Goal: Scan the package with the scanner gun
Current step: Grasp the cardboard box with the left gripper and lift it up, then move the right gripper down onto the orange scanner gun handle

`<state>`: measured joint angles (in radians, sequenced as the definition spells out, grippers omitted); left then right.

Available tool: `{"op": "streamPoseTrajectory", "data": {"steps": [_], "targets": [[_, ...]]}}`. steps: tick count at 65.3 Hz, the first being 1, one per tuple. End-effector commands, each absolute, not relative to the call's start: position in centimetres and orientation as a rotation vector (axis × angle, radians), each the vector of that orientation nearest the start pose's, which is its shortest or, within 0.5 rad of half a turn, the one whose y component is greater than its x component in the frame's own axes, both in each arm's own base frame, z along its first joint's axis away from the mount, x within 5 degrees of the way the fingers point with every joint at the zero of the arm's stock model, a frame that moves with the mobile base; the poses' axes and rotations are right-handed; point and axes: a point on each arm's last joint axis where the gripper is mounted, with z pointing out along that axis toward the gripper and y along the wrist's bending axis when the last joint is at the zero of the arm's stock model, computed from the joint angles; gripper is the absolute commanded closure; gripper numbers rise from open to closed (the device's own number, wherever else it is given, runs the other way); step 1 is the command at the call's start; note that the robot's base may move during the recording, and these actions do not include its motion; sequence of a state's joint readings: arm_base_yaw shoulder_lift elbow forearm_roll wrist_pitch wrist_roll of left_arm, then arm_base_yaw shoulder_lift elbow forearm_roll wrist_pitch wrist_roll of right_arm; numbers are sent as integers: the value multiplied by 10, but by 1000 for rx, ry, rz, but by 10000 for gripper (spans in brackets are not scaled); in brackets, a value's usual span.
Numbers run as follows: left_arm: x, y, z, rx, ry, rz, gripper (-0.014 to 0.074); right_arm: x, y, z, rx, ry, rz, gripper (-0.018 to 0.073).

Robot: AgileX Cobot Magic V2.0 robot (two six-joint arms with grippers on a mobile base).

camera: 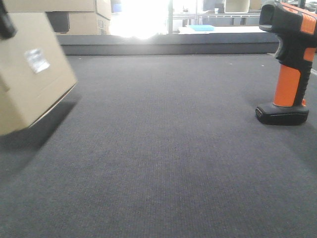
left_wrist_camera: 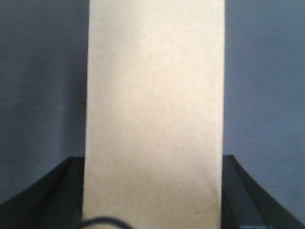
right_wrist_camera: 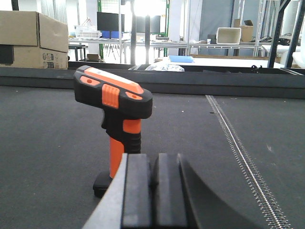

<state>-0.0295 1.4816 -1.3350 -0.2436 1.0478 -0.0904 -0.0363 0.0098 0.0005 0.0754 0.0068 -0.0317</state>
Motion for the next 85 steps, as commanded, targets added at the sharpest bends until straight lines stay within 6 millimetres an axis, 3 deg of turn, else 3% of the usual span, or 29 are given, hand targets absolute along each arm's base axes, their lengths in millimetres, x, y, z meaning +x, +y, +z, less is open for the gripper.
{"op": "streamPoseTrajectory", "data": {"steps": [1,48,69,85], "targets": [[303,-34,348,-169,2634,-436,426,56,-2,214,62,1473,5,721],[310,-35,354,-190,2524,-459,426,56,-2,218,62,1444,3,721],[311,-35,355,-191,2521,-459,426,35,-1,304,1,1623,-57,721],[307,-36,353,-184,2563,-463,426,66,-2,341,4,1786,-45,721]]}}
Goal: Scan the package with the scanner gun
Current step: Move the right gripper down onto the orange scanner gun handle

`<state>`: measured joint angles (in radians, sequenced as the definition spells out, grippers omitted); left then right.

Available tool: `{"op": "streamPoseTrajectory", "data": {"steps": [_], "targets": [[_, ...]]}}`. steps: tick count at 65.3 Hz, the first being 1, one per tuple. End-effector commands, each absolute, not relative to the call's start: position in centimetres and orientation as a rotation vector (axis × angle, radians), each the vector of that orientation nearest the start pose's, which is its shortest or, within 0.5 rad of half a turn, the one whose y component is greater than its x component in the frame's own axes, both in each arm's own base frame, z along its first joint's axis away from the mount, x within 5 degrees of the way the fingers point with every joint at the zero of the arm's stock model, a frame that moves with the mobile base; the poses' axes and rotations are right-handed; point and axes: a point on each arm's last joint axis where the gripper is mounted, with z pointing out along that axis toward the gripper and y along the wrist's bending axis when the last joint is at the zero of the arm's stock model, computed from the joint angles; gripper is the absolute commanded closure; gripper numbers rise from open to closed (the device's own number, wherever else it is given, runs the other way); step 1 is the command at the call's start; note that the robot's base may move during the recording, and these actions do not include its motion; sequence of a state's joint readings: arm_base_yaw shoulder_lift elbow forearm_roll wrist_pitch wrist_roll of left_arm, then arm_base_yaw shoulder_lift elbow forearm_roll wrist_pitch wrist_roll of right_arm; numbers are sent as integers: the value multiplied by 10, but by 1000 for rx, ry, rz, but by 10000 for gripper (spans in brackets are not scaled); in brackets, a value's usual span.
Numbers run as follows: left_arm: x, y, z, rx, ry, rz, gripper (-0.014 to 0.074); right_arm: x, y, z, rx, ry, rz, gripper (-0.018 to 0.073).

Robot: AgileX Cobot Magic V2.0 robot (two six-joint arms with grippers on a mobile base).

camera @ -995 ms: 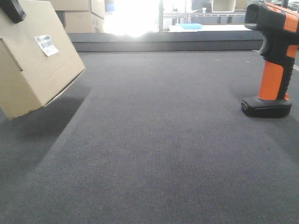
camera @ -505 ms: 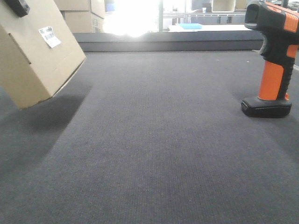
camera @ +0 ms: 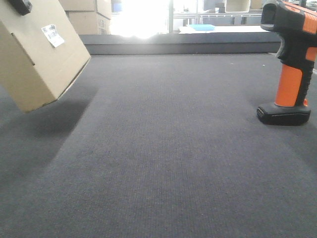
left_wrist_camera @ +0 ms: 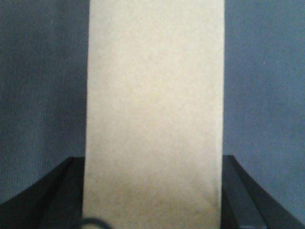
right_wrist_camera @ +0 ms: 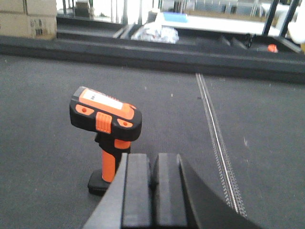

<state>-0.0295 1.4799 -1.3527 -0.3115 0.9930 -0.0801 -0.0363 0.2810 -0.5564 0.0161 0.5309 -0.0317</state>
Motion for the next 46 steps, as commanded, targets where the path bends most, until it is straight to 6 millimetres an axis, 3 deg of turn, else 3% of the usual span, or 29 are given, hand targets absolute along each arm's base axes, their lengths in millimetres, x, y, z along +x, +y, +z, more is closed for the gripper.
{"op": "streamPoseTrajectory", "data": {"steps": [1,12,35,46], "targets": [[307,-36,353,-184,2563,-463,426,68,-2,342,5,1793,-42,721],[307,-36,353,-184,2564,-463,426,94,-2,340,15,1865,-19,721],[307,-36,353,-184,2564,-463,426,147,3,314,135,2064,171,721],[307,-36,353,-184,2564,-463,426,162,3,301,163,2120,186,721]]}}
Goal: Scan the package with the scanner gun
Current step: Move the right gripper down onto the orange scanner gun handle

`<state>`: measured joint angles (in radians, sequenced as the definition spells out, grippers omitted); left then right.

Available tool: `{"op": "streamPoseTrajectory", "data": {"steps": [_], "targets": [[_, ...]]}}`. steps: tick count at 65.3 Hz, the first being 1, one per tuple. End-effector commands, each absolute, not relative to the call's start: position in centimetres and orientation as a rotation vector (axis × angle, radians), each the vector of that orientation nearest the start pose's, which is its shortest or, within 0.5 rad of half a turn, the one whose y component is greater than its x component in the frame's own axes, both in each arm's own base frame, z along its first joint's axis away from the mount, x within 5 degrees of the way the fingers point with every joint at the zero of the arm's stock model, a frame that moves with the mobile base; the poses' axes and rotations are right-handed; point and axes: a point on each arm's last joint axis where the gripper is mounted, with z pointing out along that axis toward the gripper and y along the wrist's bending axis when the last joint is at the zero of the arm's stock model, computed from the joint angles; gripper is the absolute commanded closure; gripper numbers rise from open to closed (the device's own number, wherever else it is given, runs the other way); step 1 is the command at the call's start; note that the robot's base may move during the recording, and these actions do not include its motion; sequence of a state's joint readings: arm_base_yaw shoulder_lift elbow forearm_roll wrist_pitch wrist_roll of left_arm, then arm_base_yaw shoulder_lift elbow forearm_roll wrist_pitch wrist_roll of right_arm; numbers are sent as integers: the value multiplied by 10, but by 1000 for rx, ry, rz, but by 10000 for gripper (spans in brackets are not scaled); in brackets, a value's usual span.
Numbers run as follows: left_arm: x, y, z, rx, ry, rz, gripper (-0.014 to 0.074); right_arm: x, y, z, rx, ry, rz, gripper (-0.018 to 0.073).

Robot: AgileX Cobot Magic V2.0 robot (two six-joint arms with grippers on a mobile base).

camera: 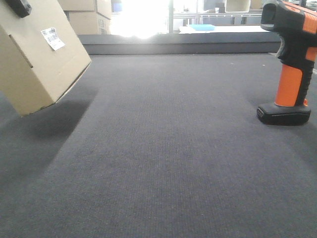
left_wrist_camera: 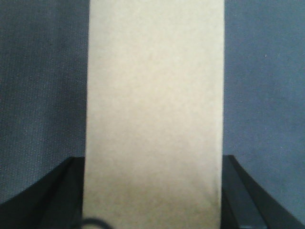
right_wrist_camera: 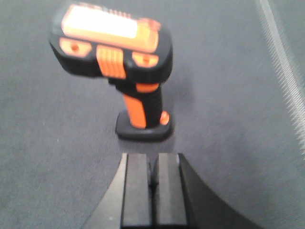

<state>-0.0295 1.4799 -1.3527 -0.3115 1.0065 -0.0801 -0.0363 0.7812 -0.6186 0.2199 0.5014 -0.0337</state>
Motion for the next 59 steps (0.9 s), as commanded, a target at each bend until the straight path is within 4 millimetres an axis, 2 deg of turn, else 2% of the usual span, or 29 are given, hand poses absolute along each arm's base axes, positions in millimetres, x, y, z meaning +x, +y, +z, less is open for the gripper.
{"op": "streamPoseTrajectory", "data": {"steps": [1,8,13,24,33,44,59], "targets": [[307,-36,353,-184,2564,-463,426,164,3,300,167,2118,187,721],[307,-36,353,-184,2564,-463,426,169,1,290,179,2107,177,721],[308,-35,353,-186,2554,-462,426,169,2,282,123,2168,152,720],[310,-35,354,-189,2530,-460,426,166,4,277,116,2237,165,720],[311,-35,355,-191,2519,-458,426,173,3,271,124,2254,161,720],[311,-35,355,-192,2516,-458,426,187,3,255,130,2137,127,720],[311,-35,355,-192,2516,-458,426,178,19,231,42,1920,132,720]]}}
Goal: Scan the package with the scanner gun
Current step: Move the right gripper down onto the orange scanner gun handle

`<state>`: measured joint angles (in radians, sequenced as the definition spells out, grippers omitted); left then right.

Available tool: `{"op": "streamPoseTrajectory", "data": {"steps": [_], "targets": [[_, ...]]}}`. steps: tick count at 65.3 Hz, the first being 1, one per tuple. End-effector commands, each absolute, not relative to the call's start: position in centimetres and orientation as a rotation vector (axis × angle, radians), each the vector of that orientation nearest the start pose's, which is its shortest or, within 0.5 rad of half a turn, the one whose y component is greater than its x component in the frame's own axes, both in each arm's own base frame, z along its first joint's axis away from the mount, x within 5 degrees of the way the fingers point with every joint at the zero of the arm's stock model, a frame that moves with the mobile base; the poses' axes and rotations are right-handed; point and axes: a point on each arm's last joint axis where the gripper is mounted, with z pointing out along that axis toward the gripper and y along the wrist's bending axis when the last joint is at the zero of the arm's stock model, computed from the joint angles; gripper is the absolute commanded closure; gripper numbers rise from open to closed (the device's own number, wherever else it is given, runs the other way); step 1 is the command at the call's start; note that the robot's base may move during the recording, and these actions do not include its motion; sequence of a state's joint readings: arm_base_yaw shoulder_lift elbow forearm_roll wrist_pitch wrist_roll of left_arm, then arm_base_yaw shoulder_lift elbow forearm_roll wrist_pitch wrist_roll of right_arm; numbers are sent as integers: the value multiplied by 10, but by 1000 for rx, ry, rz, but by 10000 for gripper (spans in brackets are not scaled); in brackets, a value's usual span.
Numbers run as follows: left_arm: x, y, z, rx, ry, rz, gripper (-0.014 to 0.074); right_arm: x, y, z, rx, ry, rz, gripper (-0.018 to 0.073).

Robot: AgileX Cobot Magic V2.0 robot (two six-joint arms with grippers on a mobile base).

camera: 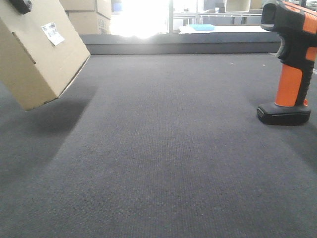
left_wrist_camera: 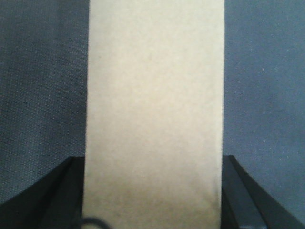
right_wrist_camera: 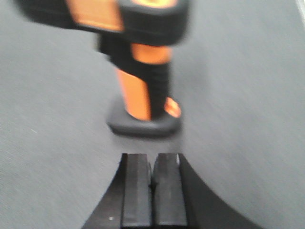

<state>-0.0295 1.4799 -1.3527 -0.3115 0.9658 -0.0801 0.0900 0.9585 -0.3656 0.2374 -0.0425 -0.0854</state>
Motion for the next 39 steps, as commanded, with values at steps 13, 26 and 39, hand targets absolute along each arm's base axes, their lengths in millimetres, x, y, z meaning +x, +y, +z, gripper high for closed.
{"op": "streamPoseTrajectory", "data": {"steps": [13,26,39], "targets": [[311,-35,355,-192,2517,-458,426,176,22,224,32,1798,126,720],[311,-35,355,-192,2517,-458,426,188,22,216,94,1769,138,720],[311,-35,355,-192,2512,-458,426,198,22,197,138,1798,137,507]]}}
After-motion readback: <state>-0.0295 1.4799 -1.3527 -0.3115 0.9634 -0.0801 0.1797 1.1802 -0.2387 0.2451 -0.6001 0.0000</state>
